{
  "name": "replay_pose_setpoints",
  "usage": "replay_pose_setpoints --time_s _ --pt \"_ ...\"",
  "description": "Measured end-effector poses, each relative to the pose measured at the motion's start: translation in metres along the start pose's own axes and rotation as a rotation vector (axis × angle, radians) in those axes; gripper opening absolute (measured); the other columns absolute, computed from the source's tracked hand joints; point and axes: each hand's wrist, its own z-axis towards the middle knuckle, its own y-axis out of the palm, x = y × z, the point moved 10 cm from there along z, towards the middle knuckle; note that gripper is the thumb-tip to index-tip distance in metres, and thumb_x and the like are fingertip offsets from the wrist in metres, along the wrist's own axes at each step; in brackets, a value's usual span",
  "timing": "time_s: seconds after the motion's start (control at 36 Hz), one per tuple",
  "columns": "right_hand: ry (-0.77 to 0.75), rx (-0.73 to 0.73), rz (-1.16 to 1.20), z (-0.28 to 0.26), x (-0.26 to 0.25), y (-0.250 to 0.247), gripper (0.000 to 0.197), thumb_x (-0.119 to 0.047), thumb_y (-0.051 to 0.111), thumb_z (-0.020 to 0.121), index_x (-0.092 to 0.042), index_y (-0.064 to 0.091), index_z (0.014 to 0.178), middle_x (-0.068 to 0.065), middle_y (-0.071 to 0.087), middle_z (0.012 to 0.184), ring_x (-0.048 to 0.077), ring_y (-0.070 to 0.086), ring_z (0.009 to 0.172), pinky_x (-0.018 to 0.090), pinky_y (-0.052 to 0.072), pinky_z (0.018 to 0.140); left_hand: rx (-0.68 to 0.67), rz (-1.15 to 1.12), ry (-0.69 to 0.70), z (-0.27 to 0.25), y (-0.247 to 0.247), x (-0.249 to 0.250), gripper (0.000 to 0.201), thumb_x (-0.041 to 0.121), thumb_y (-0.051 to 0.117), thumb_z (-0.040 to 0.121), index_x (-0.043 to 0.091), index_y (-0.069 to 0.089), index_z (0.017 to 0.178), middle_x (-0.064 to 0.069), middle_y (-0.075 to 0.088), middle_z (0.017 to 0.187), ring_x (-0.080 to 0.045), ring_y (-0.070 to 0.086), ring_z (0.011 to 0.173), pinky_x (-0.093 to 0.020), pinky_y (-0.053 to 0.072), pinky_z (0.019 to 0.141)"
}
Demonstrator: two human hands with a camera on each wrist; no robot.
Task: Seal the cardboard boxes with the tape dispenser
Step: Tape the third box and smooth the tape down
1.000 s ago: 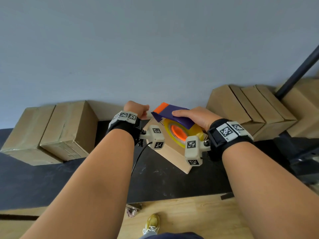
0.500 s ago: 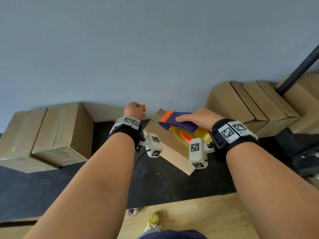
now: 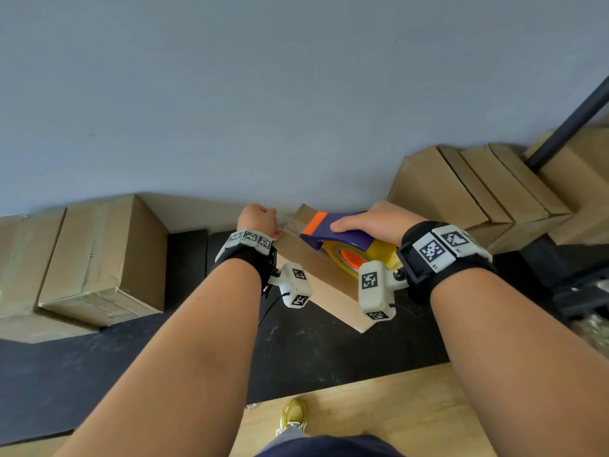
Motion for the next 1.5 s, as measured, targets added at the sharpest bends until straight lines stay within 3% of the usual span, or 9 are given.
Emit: replay_pose_setpoints --time_s 0.33,0.5,0.64,0.75,0.86,1.0,1.14,1.36,1.5 --pt "0.02 0.007 0.017 -0.001 0.002 -0.002 0.033 -0.05 0.075 0.08 -0.021 0.059 0.083 -0.004 0.063 0.082 0.009 0.057 0.069 0.022 0.037 0.056 -0.073 0.23 -0.013 0.0 0.018 -0.012 0.023 0.029 0.059 0.089 0.014 0.059 0.072 -0.005 0.053 0.065 -0.024 0.05 0.071 -0.026 0.034 0.053" --pt "0.022 0.003 0.026 0.0 0.0 0.0 0.03 -0.049 0.074 0.081 -0.024 0.058 0.083 -0.006 0.063 0.082 0.008 0.058 0.071 0.021 0.038 0.057 -0.227 0.31 -0.105 -0.014 0.029 -0.022 0.027 0.059 0.038 0.086 0.045 0.054 0.103 0.006 0.059 0.09 -0.018 0.056 0.072 -0.023 0.037 0.06" --pt "0.054 -0.002 0.008 0.002 0.001 0.002 0.034 -0.053 0.073 0.08 -0.021 0.059 0.083 -0.004 0.063 0.083 0.011 0.058 0.072 0.023 0.038 0.059 -0.262 0.285 -0.119 -0.006 0.036 -0.028 0.044 0.037 0.043 0.097 0.033 0.039 0.14 -0.008 0.054 0.129 -0.031 0.055 0.11 -0.027 0.036 0.077" --pt "0.057 -0.01 0.001 0.002 -0.004 0.003 0.034 -0.052 0.072 0.081 -0.021 0.06 0.082 -0.003 0.062 0.083 0.012 0.058 0.072 0.024 0.037 0.059 -0.036 0.219 -0.066 -0.007 0.016 -0.023 0.034 0.029 0.045 0.096 0.009 0.055 0.071 -0.012 0.057 0.078 -0.031 0.052 0.08 -0.028 0.034 0.06" --pt "0.051 -0.035 -0.003 0.003 -0.008 0.007 0.03 -0.05 0.072 0.082 -0.022 0.061 0.081 -0.003 0.063 0.083 0.013 0.058 0.072 0.025 0.038 0.06 0.125 0.202 0.129 -0.02 0.009 0.006 0.028 0.013 0.045 0.094 0.014 0.065 0.114 -0.006 0.065 0.114 -0.027 0.059 0.106 -0.029 0.043 0.082" --pt "0.049 -0.074 -0.032 0.002 -0.012 0.012 0.03 -0.05 0.07 0.083 -0.02 0.062 0.084 0.001 0.066 0.09 0.018 0.061 0.08 0.027 0.042 0.065 0.037 0.439 0.398 -0.05 0.03 0.028 0.036 0.004 0.045 0.087 0.018 0.066 0.114 -0.004 0.064 0.115 -0.025 0.059 0.103 -0.027 0.041 0.079" --pt "0.042 -0.08 -0.074 -0.003 -0.016 0.012 0.033 -0.049 0.067 0.086 -0.018 0.064 0.097 0.006 0.066 0.11 0.024 0.062 0.101 0.03 0.042 0.082 -0.141 0.658 0.378 -0.057 0.045 0.002 0.062 -0.001 0.036 0.09 0.028 0.035 0.145 0.015 0.02 0.157 -0.018 0.038 0.135 -0.035 0.039 0.105" --pt "0.02 -0.081 -0.108 -0.011 -0.013 0.007 0.035 -0.048 0.066 0.088 -0.015 0.062 0.099 0.005 0.063 0.1 0.016 0.056 0.075 0.023 0.037 0.06 -0.265 0.798 0.302 -0.071 0.053 -0.012 0.057 0.019 0.019 0.101 0.03 0.002 0.153 0.019 -0.01 0.159 -0.016 -0.002 0.148 -0.051 0.005 0.118" --pt "0.041 -0.042 -0.103 -0.014 -0.003 0.003 0.043 -0.056 0.072 0.077 -0.021 0.065 0.1 0.003 0.068 0.108 0.02 0.064 0.094 0.031 0.048 0.082 -0.267 0.855 0.292 -0.074 0.052 -0.015 0.055 0.025 0.014 0.102 0.031 -0.004 0.153 0.018 -0.014 0.158 -0.016 -0.007 0.148 -0.054 0.001 0.117"
